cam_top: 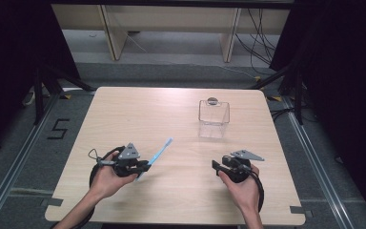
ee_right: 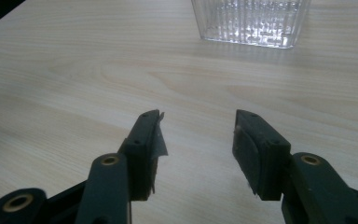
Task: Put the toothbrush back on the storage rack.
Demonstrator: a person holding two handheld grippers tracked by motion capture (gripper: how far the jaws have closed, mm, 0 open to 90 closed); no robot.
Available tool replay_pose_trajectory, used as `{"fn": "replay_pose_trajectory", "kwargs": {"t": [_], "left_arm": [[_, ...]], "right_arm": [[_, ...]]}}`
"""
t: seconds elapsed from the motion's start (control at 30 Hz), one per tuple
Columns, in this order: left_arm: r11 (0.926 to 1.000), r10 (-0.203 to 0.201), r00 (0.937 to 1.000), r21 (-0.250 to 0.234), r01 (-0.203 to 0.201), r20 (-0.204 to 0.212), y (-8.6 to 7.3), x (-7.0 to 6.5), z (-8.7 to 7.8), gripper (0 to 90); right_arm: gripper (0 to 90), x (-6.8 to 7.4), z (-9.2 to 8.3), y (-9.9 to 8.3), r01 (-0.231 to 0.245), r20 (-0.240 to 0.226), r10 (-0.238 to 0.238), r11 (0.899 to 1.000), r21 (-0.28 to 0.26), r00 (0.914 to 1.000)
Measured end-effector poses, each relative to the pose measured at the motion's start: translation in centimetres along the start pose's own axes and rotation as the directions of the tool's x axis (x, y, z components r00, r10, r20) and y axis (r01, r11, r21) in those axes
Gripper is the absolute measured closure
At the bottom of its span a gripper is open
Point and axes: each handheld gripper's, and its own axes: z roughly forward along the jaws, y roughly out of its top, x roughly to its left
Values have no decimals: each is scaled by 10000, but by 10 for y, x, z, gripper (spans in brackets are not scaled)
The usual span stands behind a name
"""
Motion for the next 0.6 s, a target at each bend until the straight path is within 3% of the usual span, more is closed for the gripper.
{"fn": "replay_pose_trajectory", "kwargs": {"t": [0.07,0.13,0.17,0.2,0.23,0.3,0.37,0.4,0.43,0.57,0.6], "left_arm": [[9987,-42,10000,-511,39,-51,-3,-1,-1,781],[9978,75,10000,-663,-73,27,-5,0,-1,781],[9961,-69,10000,-876,64,-62,-5,-1,-1,781],[9927,-92,9999,-1201,81,-90,-7,-2,-1,781],[9927,-92,9999,-1201,81,-90,-7,-2,-1,781],[9859,-82,10000,-1673,79,-13,-9,-2,-1,781],[9848,-86,9999,-1731,102,100,-9,-1,-1,781],[9813,-123,9999,-1922,143,116,-10,-1,-1,781],[9780,-41,9998,-2083,79,185,-11,0,-1,781],[9657,-109,9998,-2592,144,148,-15,1,-2,781],[9627,-78,9999,-2704,116,151,-16,1,-2,781]], "right_arm": [[506,4,1,0,-101,-94,101,9999,2,9999],[505,5,2,-1,-45,-296,40,9998,-189,9996],[505,8,2,-1,-123,-204,122,9999,-61,9997],[500,7,4,-1,274,-378,-286,9992,-300,9989],[500,7,4,-1,274,-378,-286,9992,-300,9989],[498,11,4,0,388,-463,-401,9989,-274,9981],[498,12,5,0,378,-496,-387,9991,-198,9980],[500,14,5,0,385,-804,-407,9988,-289,9959],[502,15,5,1,645,-620,-664,9974,-319,9959],[503,19,6,2,866,-881,-897,9955,-381,9921],[503,23,6,1,631,-942,-683,9964,-563,9932]]}}
